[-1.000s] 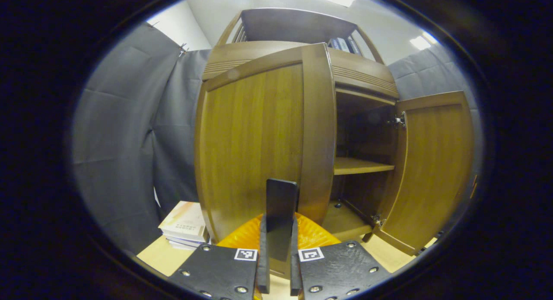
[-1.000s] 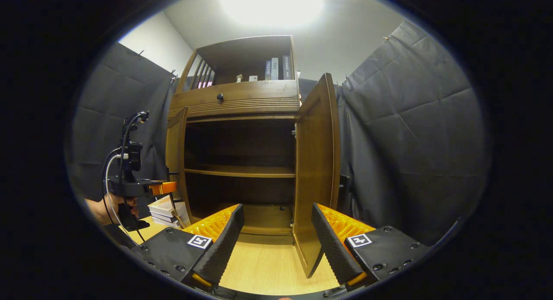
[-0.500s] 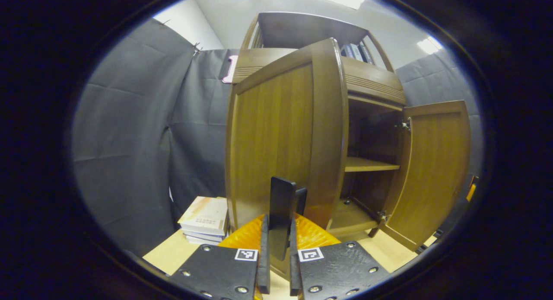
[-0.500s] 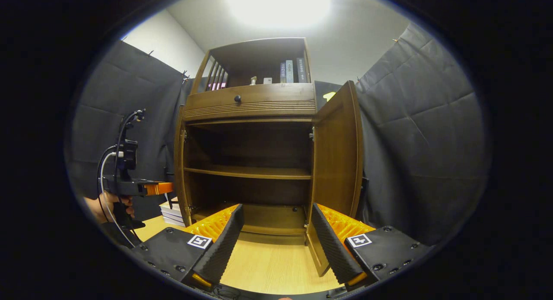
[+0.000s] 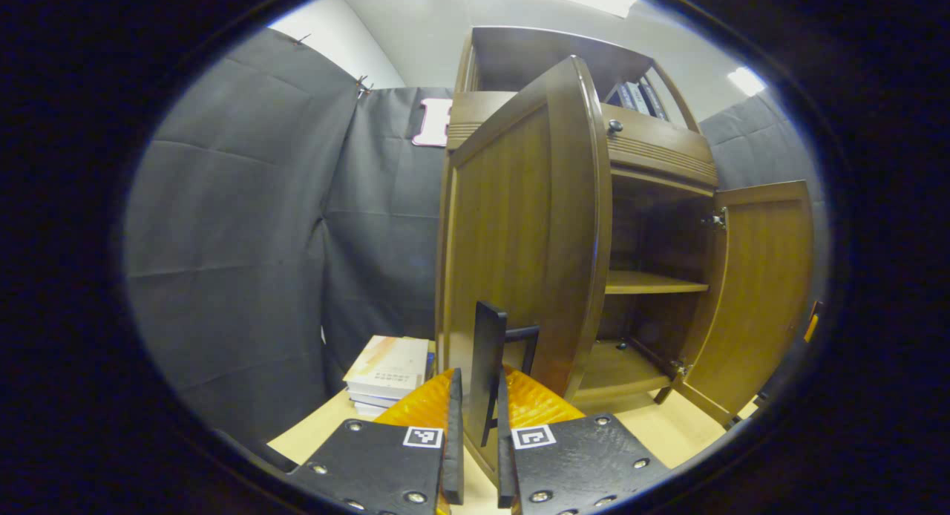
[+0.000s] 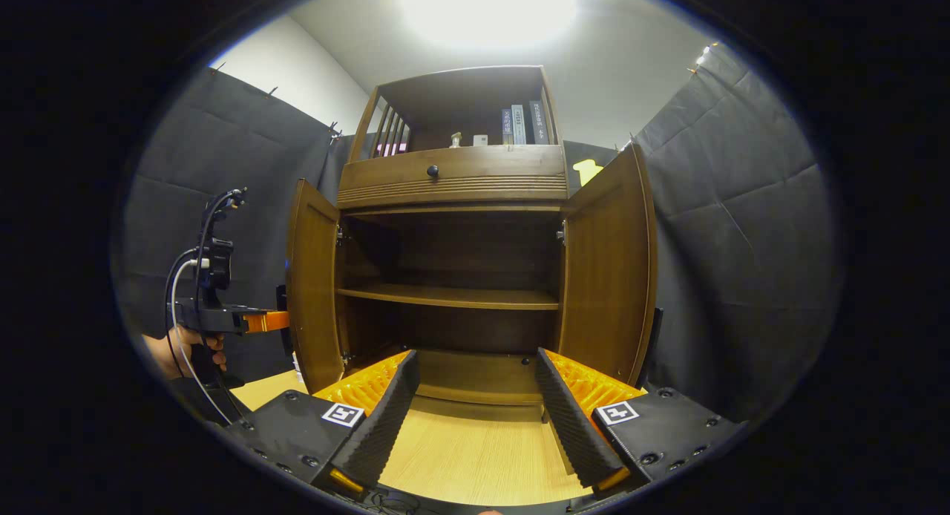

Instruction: Open the right door of the double-door shoe cabinet with the right hand, and open the left door with the left hand.

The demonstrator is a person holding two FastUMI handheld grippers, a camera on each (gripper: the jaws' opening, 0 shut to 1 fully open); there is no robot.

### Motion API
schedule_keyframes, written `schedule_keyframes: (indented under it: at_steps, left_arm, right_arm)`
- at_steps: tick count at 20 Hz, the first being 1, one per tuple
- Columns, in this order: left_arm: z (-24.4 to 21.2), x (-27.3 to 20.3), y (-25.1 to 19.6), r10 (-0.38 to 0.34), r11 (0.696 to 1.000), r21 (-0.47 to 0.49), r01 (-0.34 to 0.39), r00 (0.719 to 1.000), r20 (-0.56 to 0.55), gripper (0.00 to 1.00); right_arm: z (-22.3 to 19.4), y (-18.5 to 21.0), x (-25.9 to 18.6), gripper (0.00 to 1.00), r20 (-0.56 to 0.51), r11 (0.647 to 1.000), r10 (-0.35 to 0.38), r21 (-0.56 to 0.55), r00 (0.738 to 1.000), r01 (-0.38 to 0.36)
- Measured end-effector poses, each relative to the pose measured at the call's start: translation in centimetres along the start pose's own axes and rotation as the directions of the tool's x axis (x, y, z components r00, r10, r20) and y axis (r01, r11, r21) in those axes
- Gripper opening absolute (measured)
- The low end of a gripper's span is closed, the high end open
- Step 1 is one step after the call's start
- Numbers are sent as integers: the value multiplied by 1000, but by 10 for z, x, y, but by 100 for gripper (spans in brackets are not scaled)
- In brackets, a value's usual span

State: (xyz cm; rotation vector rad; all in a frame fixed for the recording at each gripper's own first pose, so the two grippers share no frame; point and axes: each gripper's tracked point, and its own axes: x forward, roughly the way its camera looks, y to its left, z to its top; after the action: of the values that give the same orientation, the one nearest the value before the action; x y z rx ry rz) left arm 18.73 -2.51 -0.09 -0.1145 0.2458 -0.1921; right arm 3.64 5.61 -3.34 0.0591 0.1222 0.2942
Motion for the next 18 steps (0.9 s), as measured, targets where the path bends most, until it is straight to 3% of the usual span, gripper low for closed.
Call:
schedule_keyframes:
  at_steps: [1,15,16,18]
  left_arm:
    - [-4,-8,8,7,1000,-1,-7,1000,3,21]
    - [-8,-70,119,186,982,35,-187,982,41,21]
    - [-8,-74,124,177,984,23,-178,983,43,21]
    - [-9,-87,131,177,984,10,-177,983,43,21]
  right_arm:
    - [1,1,0,98,1,1000,0,-1,1000,0]
    - [10,21,-7,98,27,1000,11,-1,1000,-11]
    - [10,21,-9,93,28,1000,6,-1,1000,-6]
    - [11,20,-14,93,30,1000,-8,-5,1000,8]
